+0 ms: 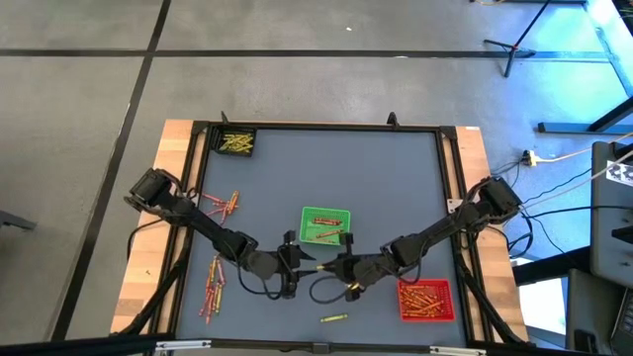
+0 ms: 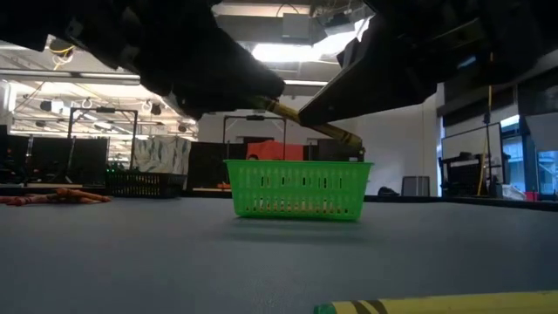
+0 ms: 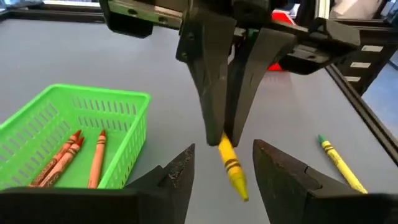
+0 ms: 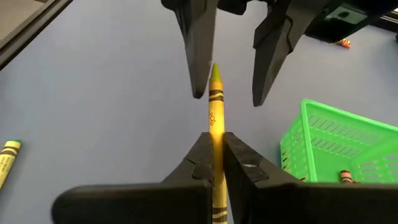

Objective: Sort crayons
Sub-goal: Put the light green crayon into the black bin

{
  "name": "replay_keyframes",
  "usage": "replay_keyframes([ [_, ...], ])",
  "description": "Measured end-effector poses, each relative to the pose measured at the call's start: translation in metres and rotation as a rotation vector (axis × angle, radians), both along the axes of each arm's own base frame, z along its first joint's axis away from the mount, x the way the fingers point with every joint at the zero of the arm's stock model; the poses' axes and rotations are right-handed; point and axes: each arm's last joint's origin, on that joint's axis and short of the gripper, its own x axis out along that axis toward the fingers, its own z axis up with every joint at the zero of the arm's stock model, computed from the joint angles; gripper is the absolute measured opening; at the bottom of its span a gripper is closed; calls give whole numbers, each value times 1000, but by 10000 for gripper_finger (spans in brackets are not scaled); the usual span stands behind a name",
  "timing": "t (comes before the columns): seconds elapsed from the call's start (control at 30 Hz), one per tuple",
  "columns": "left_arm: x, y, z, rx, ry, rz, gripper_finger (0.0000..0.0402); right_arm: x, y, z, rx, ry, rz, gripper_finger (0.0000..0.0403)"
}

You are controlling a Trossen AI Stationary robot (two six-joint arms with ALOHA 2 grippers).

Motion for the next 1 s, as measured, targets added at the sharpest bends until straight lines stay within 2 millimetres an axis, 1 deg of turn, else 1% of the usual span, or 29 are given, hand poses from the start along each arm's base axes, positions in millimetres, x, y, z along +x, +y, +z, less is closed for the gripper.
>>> replay_keyframes([
  [0.43,2,5,-2,-10,32,-38,74,2,1,4,7,-39,7,16],
  [0.67,3,5,-1,-7,18,-39,12,3,-1,4,45,-43,-17,17],
  [0.8,2,3,0,-8,15,-43,10,2,1,6,62,-44,-15,32],
  [0.9,-1,1,6,-7,12,-48,11,-9,8,21,67,-41,30,53],
  [0.97,-6,0,11,1,29,-57,10,-22,16,35,73,-32,66,63],
  [1.0,-8,0,15,1,34,-57,9,-29,19,38,78,-10,79,66],
])
